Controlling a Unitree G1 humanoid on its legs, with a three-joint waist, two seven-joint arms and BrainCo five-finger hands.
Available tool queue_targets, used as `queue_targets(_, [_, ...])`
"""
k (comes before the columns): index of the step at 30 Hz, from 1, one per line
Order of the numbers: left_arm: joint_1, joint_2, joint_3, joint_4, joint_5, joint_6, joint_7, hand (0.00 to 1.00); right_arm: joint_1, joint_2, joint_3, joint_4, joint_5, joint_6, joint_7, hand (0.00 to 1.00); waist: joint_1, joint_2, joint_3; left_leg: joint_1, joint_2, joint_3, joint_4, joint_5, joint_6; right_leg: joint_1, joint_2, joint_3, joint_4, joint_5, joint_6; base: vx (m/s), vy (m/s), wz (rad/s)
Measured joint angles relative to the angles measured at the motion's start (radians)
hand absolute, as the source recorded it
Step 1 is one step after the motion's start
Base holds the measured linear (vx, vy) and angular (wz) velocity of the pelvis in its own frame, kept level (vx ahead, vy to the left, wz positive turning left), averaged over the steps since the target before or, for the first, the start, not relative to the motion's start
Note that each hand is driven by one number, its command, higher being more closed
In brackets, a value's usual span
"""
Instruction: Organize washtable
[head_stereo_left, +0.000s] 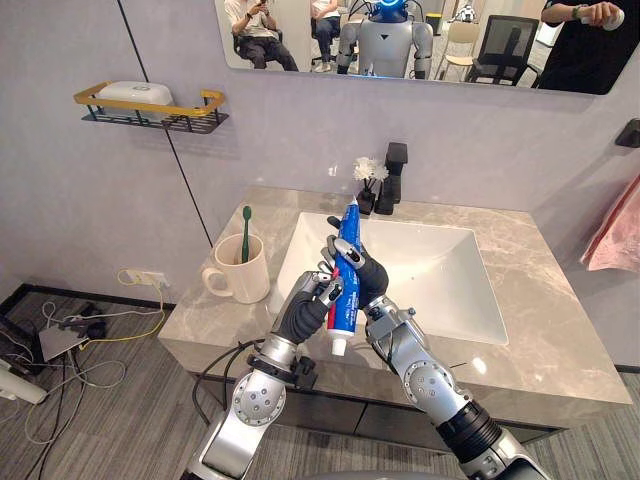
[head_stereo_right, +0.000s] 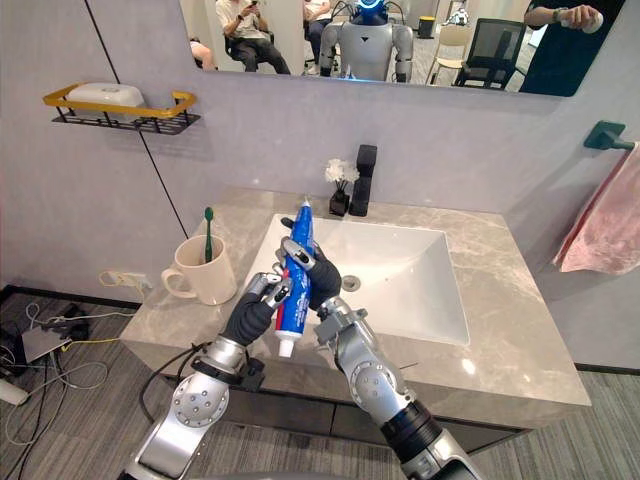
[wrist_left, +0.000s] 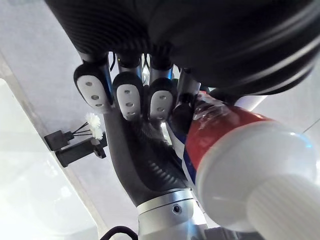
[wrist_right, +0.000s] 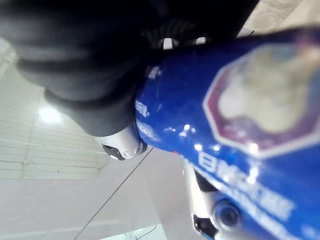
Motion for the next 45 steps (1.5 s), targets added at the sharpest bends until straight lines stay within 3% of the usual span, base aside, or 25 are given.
queue_targets(5, [0.000, -0.012, 0.027, -0.005, 0.000, -0.021, 0.000, 1.00, 0.000, 0.011, -0.015, -0.028, -0.024, 0.002, 0.000, 1.00, 0.000, 0.005, 0.003, 0.000, 0.000, 0.000, 0.000, 0.000, 0.000, 0.000, 0.000, 0.000, 0.000, 0.000, 0.000, 0.00, 0.000, 0.00])
queue_targets(6, [-0.001, -0.017, 0.031, -0.008, 0.000, -0.025, 0.001, 0.00, 0.000, 0.017, -0.021, -0.034, -0.033, 0.002, 0.000, 1.00, 0.000, 0.006, 0.004, 0.000, 0.000, 0.000, 0.000, 0.000, 0.000, 0.000, 0.000, -0.001, 0.000, 0.000, 0.000, 0.00, 0.000, 0.00])
queue_targets(12, [0.007, -0.034, 0.090, -0.064, 0.000, -0.025, 0.011, 0.00, 0.000, 0.043, -0.098, -0.086, -0.066, -0.006, -0.001, 1.00, 0.000, 0.014, 0.017, -0.002, -0.001, -0.002, 0.000, 0.000, 0.000, 0.001, -0.001, -0.005, 0.000, 0.000, 0.000, 0.00, 0.000, 0.01])
queue_targets(18, [0.046, -0.038, 0.256, -0.165, -0.006, -0.024, 0.077, 0.00, 0.000, 0.051, -0.245, -0.149, -0.104, -0.084, -0.007, 1.00, 0.001, 0.014, 0.022, -0.008, -0.001, -0.015, 0.000, 0.000, 0.000, 0.003, -0.004, -0.022, -0.002, -0.001, 0.001, 0.00, 0.000, 0.06])
queue_targets(23, [0.051, -0.057, 0.338, -0.249, -0.006, -0.026, 0.115, 0.00, 0.000, 0.051, -0.264, -0.154, -0.159, -0.085, -0.023, 1.00, 0.001, 0.013, 0.024, -0.007, -0.001, -0.024, 0.000, 0.000, 0.000, 0.008, -0.004, -0.031, -0.002, -0.003, 0.001, -0.01, -0.004, 0.06])
queue_targets(26, [0.086, -0.078, 0.428, -0.298, -0.009, -0.029, 0.149, 0.00, 0.006, 0.054, -0.286, -0.184, -0.225, -0.087, -0.051, 1.00, 0.004, 0.013, 0.033, -0.008, -0.002, -0.027, 0.000, 0.000, 0.000, 0.012, -0.005, -0.033, -0.002, -0.005, 0.002, -0.02, -0.004, 0.02])
queue_targets(33, [0.170, -0.155, 0.687, -0.326, -0.057, -0.032, 0.250, 0.00, 0.086, 0.076, -0.402, -0.326, -0.389, -0.155, -0.099, 1.00, 0.024, 0.010, 0.048, -0.021, -0.005, -0.043, -0.001, -0.002, 0.001, 0.014, -0.008, -0.053, -0.003, -0.012, 0.007, -0.01, -0.004, 0.08])
queue_targets(39, [0.227, -0.215, 0.903, -0.191, -0.155, -0.030, 0.305, 0.00, 0.114, 0.100, -0.477, -0.333, -0.440, -0.169, -0.140, 1.00, 0.040, 0.009, 0.048, -0.034, -0.004, -0.048, -0.001, -0.001, 0.000, 0.004, -0.006, -0.058, -0.003, -0.015, 0.008, 0.00, -0.002, 0.02])
queue_targets(45, [0.269, -0.272, 0.974, 0.061, -0.269, -0.015, 0.292, 0.00, 0.121, 0.107, -0.538, -0.349, -0.489, -0.199, -0.177, 1.00, 0.055, 0.008, 0.047, -0.035, -0.006, -0.051, -0.001, -0.001, 0.000, 0.003, -0.009, -0.060, 0.000, -0.015, 0.007, 0.00, 0.000, 0.00])
